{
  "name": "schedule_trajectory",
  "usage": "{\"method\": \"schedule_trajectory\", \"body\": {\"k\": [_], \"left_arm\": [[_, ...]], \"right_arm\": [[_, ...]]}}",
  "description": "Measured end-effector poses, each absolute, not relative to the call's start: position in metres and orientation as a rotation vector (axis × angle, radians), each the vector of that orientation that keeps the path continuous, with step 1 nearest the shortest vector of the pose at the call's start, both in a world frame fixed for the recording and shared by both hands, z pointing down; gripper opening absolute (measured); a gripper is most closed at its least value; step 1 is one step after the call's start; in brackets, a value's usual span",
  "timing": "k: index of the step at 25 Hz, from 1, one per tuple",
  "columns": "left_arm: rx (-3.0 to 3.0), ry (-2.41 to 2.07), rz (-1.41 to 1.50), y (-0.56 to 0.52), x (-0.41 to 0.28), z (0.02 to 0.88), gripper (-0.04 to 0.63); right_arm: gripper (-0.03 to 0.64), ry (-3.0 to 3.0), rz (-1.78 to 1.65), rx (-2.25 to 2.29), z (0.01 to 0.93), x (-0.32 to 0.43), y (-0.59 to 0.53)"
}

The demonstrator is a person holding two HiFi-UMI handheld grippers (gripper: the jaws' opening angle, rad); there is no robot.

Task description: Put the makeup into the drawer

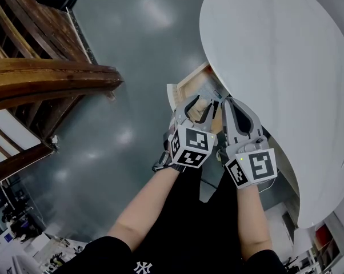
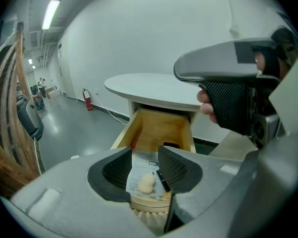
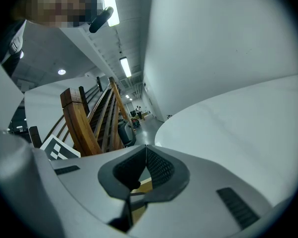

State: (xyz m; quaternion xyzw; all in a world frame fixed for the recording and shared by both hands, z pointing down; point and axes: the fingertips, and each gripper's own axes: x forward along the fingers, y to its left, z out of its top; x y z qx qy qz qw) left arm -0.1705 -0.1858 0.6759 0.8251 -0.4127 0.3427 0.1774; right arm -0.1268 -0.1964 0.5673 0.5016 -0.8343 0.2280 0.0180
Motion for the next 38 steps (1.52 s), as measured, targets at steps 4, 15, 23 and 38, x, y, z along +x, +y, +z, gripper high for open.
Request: {"method": "schedule_trajectory", "body": {"k": [4,15,23,38], "left_arm": [[2.335,-1.169,0.954,-0.187,-0.169,0.669,0.152],[2.4,-1.173,0.873,-0.183,-0.163,0.595,0.139],[2.501,-1.208,0.76,-0.178,-0.15,0.507,0.063],[2.714,-1.081,0.484,-0.177,-0.092,0.363,0.011]], "right_arm": [[0.015,-2.583,0.713,1.562,0.561,-0.123,-0.195],[0.015,-2.559,0.682,1.597,0.512,-0.115,-0.184],[0.015,-2.521,0.648,1.639,0.458,-0.098,-0.175],[0.015,-2.465,0.486,1.767,0.356,-0.055,-0.175]]}}
